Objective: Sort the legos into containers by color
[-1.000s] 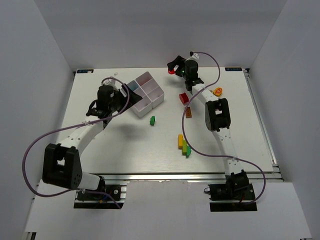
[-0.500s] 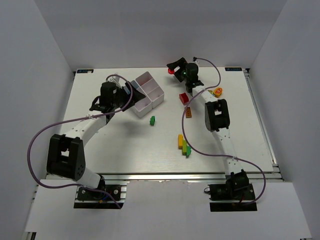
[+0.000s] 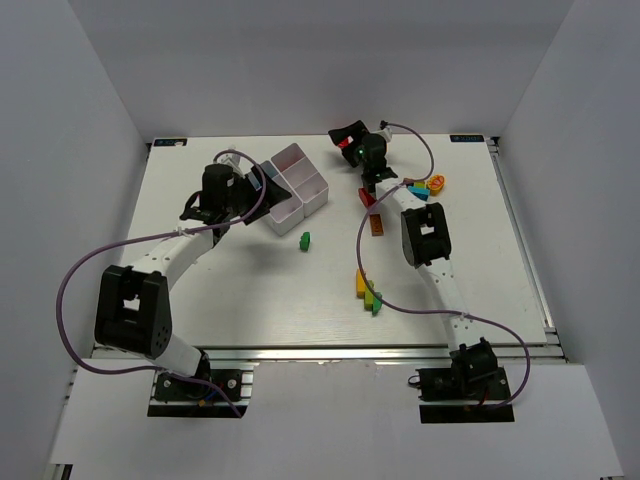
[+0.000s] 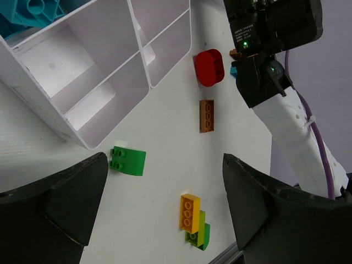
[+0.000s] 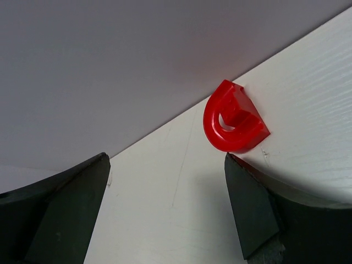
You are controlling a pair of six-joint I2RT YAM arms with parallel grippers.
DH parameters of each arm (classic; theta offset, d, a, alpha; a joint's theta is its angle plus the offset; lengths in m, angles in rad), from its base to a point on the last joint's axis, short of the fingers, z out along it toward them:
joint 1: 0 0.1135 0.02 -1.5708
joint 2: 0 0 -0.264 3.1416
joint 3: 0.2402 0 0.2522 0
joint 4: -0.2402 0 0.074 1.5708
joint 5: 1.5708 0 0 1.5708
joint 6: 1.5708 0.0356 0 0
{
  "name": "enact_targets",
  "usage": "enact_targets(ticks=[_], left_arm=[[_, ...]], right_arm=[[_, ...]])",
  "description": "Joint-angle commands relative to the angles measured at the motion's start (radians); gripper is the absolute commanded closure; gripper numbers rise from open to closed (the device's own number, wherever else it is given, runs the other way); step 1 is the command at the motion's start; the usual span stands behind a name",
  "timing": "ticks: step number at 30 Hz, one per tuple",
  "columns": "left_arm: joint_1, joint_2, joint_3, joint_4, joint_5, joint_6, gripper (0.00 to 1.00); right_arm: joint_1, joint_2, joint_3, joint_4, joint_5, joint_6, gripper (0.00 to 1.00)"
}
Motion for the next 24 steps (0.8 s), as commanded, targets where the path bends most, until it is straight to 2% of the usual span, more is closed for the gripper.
enact_targets(ticks=[1,16,24], left_arm=[[0.004,-0.010,0.039,-0.010,0.011,0.009,0.06],[0.004,0.028,0.060,-0.015,0.028,0.007,0.06],[0.002,0.045,0.067,0.010,0.039,0.004,0.07]], right_arm=[[0.003,0.006,0.043,0.063,0.106,-0.013,0.11],[0.002,0.035,0.055,0.089,0.202,-0.027,0.11],[-0.009,0.023,0.048,0.103,0.209,-0.110,0.11]])
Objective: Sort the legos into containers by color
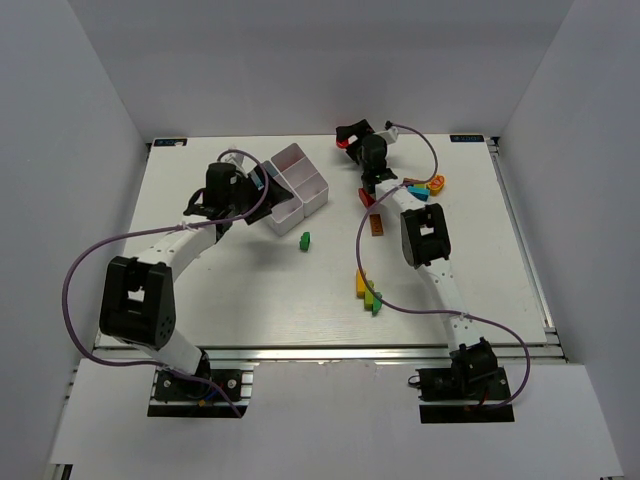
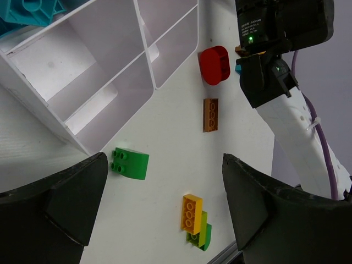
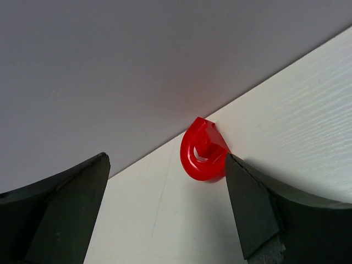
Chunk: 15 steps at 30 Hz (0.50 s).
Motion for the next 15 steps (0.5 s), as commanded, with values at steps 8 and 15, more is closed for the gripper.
enact_targets(ticks=[8,15], left_arm=[[0.004,-0.059,0.005,0.029,0.009,0.006,0.07],[0.005,-0.088,-0.011,0.044,0.007,0.007,0.07]], right_arm=[[-0.023,-0.015,0.003,0.075,0.037,-0.227,0.11],[-0.024,-0.038,-0.015,0.116,-0.066,-0.499,0.11]])
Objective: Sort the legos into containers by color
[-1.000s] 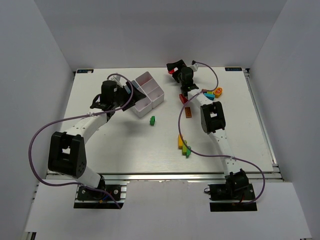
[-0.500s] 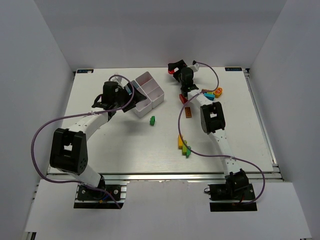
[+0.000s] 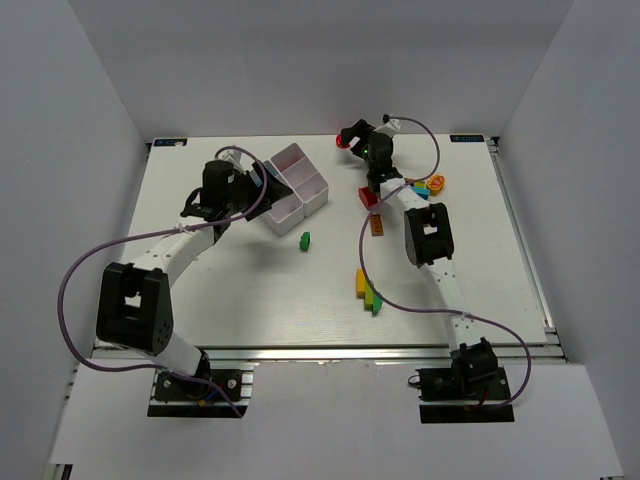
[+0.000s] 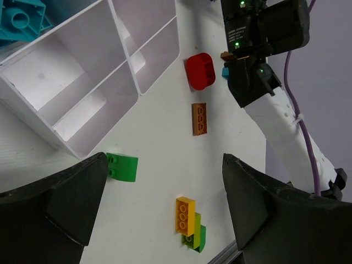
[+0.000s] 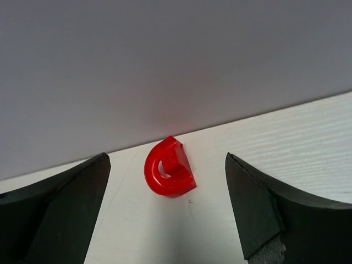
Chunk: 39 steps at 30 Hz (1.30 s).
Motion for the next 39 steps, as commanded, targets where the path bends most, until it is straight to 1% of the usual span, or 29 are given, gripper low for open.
enact_targets(ticks=[1,3,6,7,8,9,10,12,13,15,16,18,19,22,23,24,25,27,28,29,30,31,32,33,34,35,36,37,39], left_arm=[[0.007,-0.061,-0.017,0.034,0.000,0.004,0.07],[0.005,-0.077,-0.025,0.035,0.000,0.002,0.07],[0.008,-0.097,-0.033,0.034,-0.003,0.005,0.07],[0.010,-0.104,-0.037,0.066,-0.005,0.007,0.07],[0.013,-0.110,-0.039,0.069,-0.006,0.008,0.07],[0.014,-0.128,-0.040,0.072,-0.008,0.010,0.07],[0.016,-0.137,-0.051,0.083,-0.009,0.010,0.07],[0.023,-0.180,-0.068,0.100,-0.018,0.007,0.07],[0.025,-0.196,-0.079,0.104,-0.023,0.005,0.07],[0.030,-0.255,-0.108,0.110,-0.034,0.002,0.07],[0.030,-0.277,-0.118,0.109,-0.038,0.004,0.07],[0.031,-0.318,-0.143,0.089,-0.055,0.008,0.07],[0.033,-0.358,-0.148,0.077,-0.061,0.011,0.07],[0.033,-0.421,-0.160,-0.003,-0.084,0.019,0.08],[0.036,-0.435,-0.158,-0.024,-0.089,0.021,0.09],[0.036,-0.450,-0.163,-0.061,-0.092,0.022,0.11],[0.036,-0.466,-0.169,-0.070,-0.089,0.022,0.14],[0.036,-0.516,-0.192,-0.090,-0.084,0.015,0.23],[0.034,-0.533,-0.201,-0.095,-0.075,0.010,0.27],[0.034,-0.567,-0.209,-0.098,-0.069,0.005,0.40],[0.034,-0.582,-0.215,-0.110,-0.067,-0.001,0.47],[0.034,-0.597,-0.227,-0.118,-0.067,-0.005,0.50],[0.036,-0.629,-0.234,-0.126,-0.069,-0.010,0.50],[0.034,-0.645,-0.240,-0.135,-0.072,-0.018,0.47],[0.036,-0.659,-0.250,-0.143,-0.074,-0.022,0.42],[0.036,-0.674,-0.252,-0.150,-0.086,-0.025,0.36],[0.036,-0.703,-0.254,-0.176,-0.096,-0.031,0.27],[0.036,-0.716,-0.254,-0.189,-0.103,-0.033,0.25],[0.034,-0.742,-0.257,-0.212,-0.120,-0.038,0.22]], right_arm=[[-0.003,-0.051,-0.021,0.086,-0.045,-0.189,0.11],[-0.003,-0.077,-0.043,0.111,-0.089,-0.253,0.11],[-0.004,-0.186,-0.154,0.152,-0.166,-0.352,0.11],[-0.006,-0.261,-0.185,0.151,-0.216,-0.388,0.11],[-0.004,-0.304,-0.243,0.146,-0.276,-0.428,0.11],[-0.003,-0.343,-0.273,0.135,-0.301,-0.457,0.10],[-0.003,-0.425,-0.296,0.093,-0.327,-0.527,0.10],[-0.003,-0.505,-0.360,0.037,-0.367,-0.603,0.10],[-0.001,-0.572,-0.375,-0.045,-0.378,-0.703,0.11],[-0.001,-0.663,-0.394,-0.157,-0.361,-0.776,0.11],[-0.003,-0.692,-0.405,-0.252,-0.343,-0.840,0.10],[-0.009,-0.749,-0.451,-0.334,-0.301,-0.900,0.11],[-0.013,-0.792,-0.455,-0.440,-0.293,-0.914,0.11],[-0.049,-0.837,-0.426,-0.651,-0.350,-0.843,0.11],[-0.053,-0.849,-0.425,-0.775,-0.359,-0.832,0.12],[-0.055,-0.863,-0.458,-0.821,-0.372,-0.844,0.13],[-0.055,-0.907,-0.492,-0.852,-0.391,-0.862,0.16],[-0.055,-0.982,-0.568,-0.891,-0.398,-0.905,0.20],[-0.056,-1.002,-0.625,-0.900,-0.399,-0.925,0.26],[-0.055,-1.019,-0.644,-0.912,-0.399,-0.936,0.28],[-0.056,-1.044,-0.658,-0.935,-0.398,-0.947,0.31],[-0.058,-1.053,-0.679,-0.948,-0.401,-0.948,0.33],[-0.058,-1.062,-0.691,-0.958,-0.408,-0.951,0.33],[-0.059,-1.081,-0.707,-0.969,-0.419,-0.960,0.32],[-0.059,-1.090,-0.740,-0.972,-0.433,-0.962,0.29],[-0.059,-1.098,-0.754,-0.975,-0.444,-0.962,0.26],[-0.064,-1.113,-0.770,-0.978,-0.457,-0.962,0.22],[-0.066,-1.119,-0.788,-0.972,-0.468,-0.954,0.17],[-0.079,-1.142,-0.849,-0.952,-0.482,-0.945,0.15]])
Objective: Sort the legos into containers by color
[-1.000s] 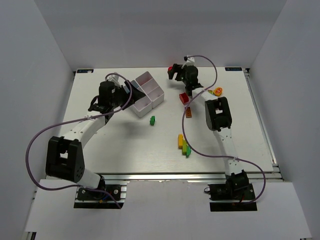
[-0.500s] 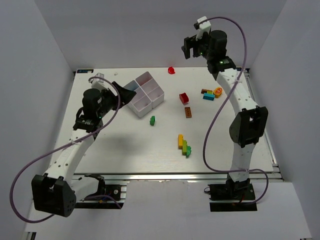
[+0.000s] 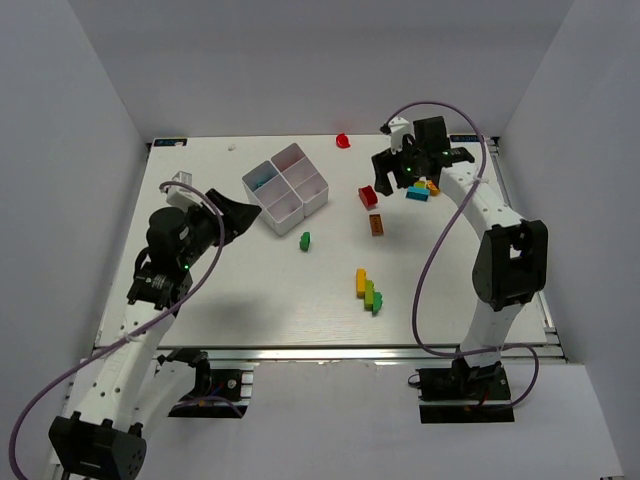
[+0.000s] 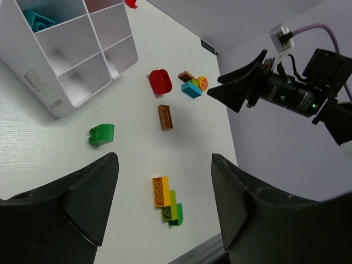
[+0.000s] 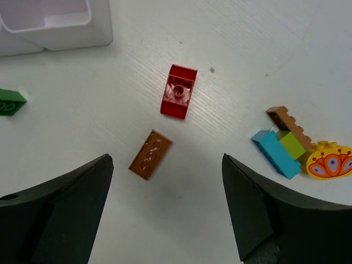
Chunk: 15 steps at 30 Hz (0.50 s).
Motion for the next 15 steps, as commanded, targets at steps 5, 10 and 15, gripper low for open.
enact_targets(ticks=[5,10,15], left_arm=[[0.008,-0.116,-0.033,-0.076,-0.033,-0.031,0.21],[0.008,-0.147,-0.054,-0.084,-0.031,-0.058,0.22],[0.008,-0.162,-0.063,-0.093,-0.042,-0.069,0.22]], right_arm=[[-0.031,-0.062,-0.096,0.026,-0.133,-0.017,0.22],[-0.031,-0.012,-0.130,0.109,-0.201,0.015,0.28],[-0.030,0.049,-0.122,0.181,-0.178,0.049,0.25]])
